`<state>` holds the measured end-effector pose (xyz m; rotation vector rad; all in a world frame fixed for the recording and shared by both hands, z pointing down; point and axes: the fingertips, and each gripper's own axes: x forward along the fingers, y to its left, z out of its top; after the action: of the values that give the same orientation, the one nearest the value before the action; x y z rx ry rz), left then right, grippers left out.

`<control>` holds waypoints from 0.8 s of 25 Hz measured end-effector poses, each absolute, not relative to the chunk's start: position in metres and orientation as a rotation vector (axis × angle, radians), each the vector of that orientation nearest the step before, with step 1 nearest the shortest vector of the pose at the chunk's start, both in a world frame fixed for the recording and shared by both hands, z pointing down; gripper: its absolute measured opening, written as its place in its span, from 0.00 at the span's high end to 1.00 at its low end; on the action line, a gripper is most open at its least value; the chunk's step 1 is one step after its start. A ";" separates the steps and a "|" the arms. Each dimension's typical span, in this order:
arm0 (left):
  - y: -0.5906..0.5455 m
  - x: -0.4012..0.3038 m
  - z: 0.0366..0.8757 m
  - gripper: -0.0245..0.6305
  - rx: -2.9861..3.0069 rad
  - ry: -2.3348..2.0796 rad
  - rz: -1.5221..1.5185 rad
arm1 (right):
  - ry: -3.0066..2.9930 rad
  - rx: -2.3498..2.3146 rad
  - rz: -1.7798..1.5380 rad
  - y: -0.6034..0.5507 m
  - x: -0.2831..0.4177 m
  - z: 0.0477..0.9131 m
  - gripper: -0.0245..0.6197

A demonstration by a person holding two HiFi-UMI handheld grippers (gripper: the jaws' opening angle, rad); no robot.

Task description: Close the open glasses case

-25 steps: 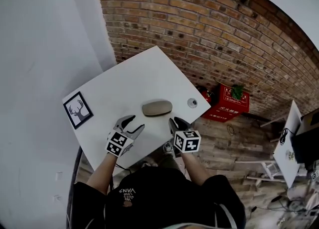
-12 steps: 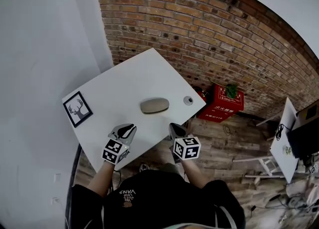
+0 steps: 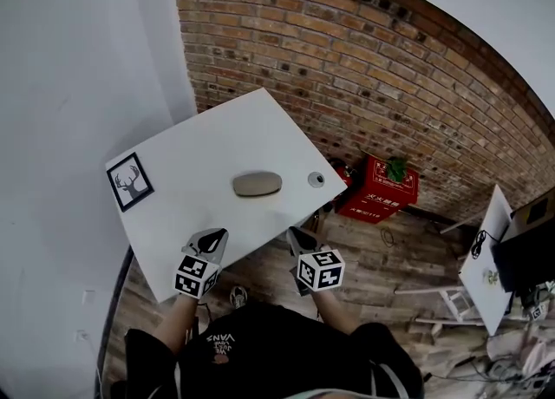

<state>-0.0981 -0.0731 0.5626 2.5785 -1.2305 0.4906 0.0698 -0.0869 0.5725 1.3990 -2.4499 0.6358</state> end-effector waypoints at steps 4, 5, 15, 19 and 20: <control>-0.047 -0.079 0.564 0.95 2.556 -1.248 0.466 | -2.459 1.344 0.634 -0.069 0.083 0.575 0.96; -0.041 -0.076 0.567 0.95 2.557 -1.255 0.471 | -2.462 1.331 0.636 -0.065 0.085 0.576 0.96; 0.017 -0.038 0.573 0.95 2.516 -1.327 0.430 | -2.497 1.193 0.613 -0.021 0.104 0.581 0.96; 0.034 -0.031 0.577 0.95 2.492 -1.358 0.435 | -2.511 1.167 0.607 -0.009 0.114 0.581 0.96; 0.037 -0.030 0.577 0.95 2.486 -1.368 0.430 | -2.513 1.159 0.605 -0.006 0.116 0.582 0.96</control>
<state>-0.0301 0.0369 0.5767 2.4859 -1.3683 0.4297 0.1157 -0.0063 0.5822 1.1594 -2.5135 0.6053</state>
